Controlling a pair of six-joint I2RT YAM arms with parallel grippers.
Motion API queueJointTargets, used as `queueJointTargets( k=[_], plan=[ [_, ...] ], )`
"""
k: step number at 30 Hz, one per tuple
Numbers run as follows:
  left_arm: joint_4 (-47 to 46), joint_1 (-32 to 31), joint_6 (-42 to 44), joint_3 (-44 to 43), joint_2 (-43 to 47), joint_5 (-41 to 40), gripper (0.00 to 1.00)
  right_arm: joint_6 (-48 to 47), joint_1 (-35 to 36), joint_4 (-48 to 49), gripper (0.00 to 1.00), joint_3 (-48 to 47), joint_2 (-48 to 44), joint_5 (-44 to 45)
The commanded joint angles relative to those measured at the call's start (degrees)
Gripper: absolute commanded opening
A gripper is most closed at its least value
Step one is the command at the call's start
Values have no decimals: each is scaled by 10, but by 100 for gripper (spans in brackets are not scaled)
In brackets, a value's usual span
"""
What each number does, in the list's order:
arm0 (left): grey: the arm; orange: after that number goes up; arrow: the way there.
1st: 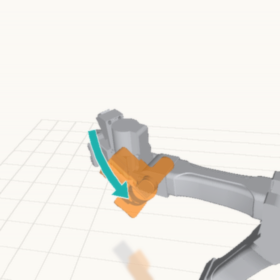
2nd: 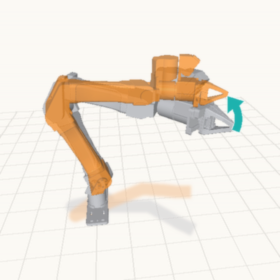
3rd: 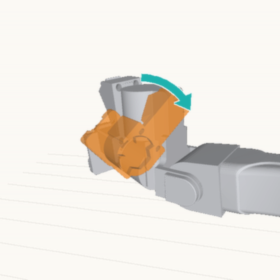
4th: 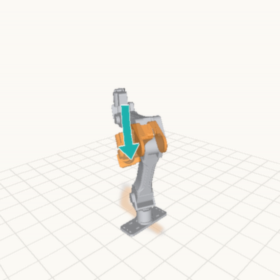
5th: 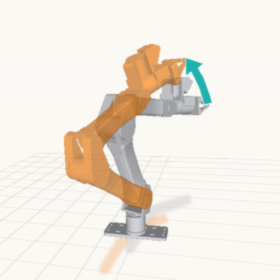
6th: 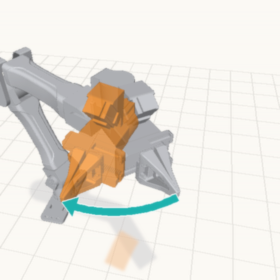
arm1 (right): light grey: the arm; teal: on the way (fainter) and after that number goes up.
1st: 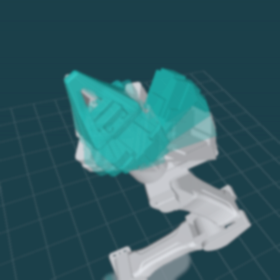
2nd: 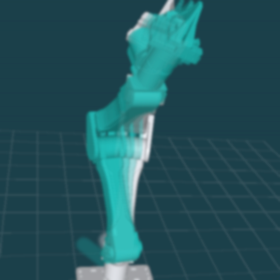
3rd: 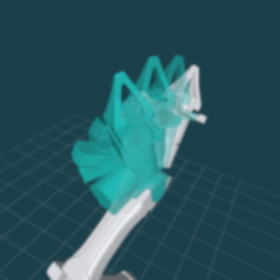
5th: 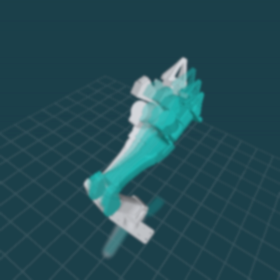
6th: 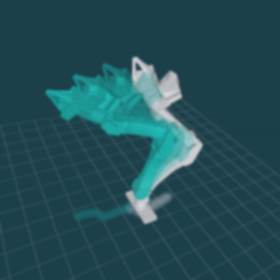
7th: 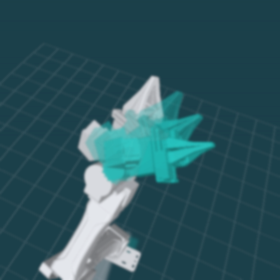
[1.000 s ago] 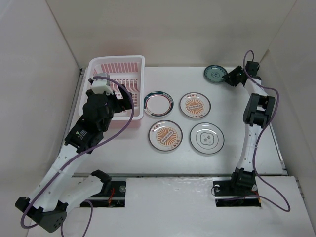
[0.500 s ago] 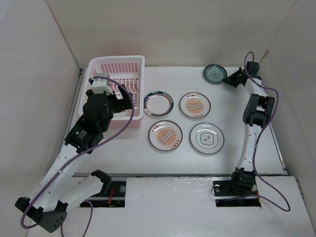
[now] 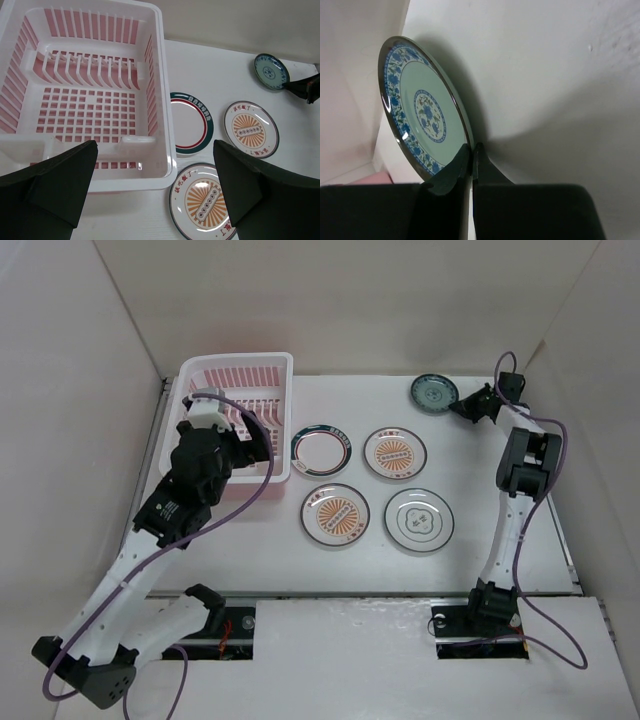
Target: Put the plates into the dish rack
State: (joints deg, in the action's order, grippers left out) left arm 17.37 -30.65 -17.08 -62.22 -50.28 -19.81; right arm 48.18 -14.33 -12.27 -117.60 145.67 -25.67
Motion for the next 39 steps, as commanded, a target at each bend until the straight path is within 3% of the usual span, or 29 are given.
queueJointTargets(
  k=[1, 7, 11, 19, 25, 31, 39],
  plan=[
    [-15, 1, 4, -7, -5, 24, 100, 24, -1, 109, 0, 46, -64, -31],
    [-20, 1, 9, -18, -24, 65, 100, 17, -1, 255, 0, 146, -160, -82],
    [-17, 1, -8, -75, -65, 110, 100, -20, -1, 325, 0, 233, -237, -108],
    [-103, 1, -28, -142, -159, 207, 100, -142, 47, 325, 0, 293, -332, -182],
    [-173, 1, 7, -176, -248, 268, 100, -256, 136, 325, 0, 370, -449, -169],
    [-184, 6, 28, -181, -302, 304, 100, -233, 163, 325, 0, 388, -492, -177],
    [-234, 12, 28, -144, -308, 304, 97, -239, 216, 325, 0, 404, -511, -185]
  ],
)
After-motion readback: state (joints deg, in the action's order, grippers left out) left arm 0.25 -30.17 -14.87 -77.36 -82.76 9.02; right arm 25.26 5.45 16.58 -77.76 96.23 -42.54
